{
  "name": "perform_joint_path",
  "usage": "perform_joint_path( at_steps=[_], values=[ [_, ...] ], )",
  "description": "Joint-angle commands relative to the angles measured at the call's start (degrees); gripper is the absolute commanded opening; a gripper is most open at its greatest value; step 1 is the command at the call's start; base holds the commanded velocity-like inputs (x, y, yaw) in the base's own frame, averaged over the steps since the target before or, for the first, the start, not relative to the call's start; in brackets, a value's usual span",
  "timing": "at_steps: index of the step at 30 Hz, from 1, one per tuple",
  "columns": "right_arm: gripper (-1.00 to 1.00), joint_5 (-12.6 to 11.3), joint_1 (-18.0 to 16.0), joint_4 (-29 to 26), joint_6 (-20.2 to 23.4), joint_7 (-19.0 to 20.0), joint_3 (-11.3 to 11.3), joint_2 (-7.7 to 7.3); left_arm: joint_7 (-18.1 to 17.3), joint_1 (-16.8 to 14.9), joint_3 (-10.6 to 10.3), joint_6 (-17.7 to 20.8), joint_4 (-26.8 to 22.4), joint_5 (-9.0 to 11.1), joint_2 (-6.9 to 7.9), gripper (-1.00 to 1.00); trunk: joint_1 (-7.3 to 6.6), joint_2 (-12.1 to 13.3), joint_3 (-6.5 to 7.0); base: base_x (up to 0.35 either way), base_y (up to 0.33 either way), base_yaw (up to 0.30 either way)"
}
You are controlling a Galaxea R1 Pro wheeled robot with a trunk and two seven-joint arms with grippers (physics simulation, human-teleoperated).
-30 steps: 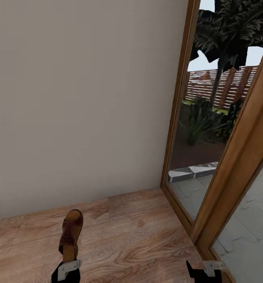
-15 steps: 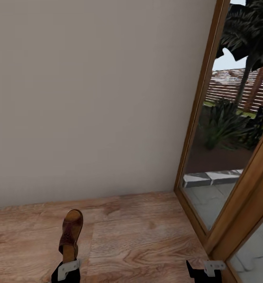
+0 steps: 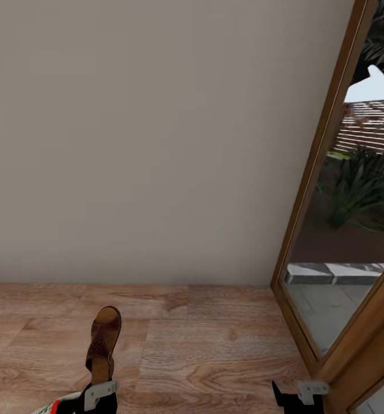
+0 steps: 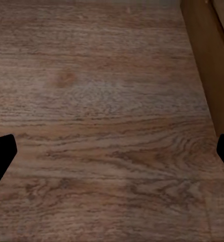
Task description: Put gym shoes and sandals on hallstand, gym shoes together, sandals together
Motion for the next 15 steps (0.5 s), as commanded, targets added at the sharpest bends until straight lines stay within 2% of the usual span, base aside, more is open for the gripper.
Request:
perform_joint_path(
  at_steps=[1, 15],
  values=[
    [1.00, 0.2, 0.0, 0.0, -0.2, 0.5, -0.3, 0.04, 0.6, -0.1, -0.5, -0.1, 0.0, 0.0, 0.07, -1.00, -0.01, 0.0, -0.05, 0.000, -0.012, 0.275],
    [1.00, 0.2, 0.0, 0.0, -0.2, 0.5, -0.3, 0.04, 0.6, -0.1, -0.5, -0.2, 0.1, -0.1, 0.07, -1.00, -0.01, 0.0, -0.05, 0.000, -0.002, 0.275]
  ],
)
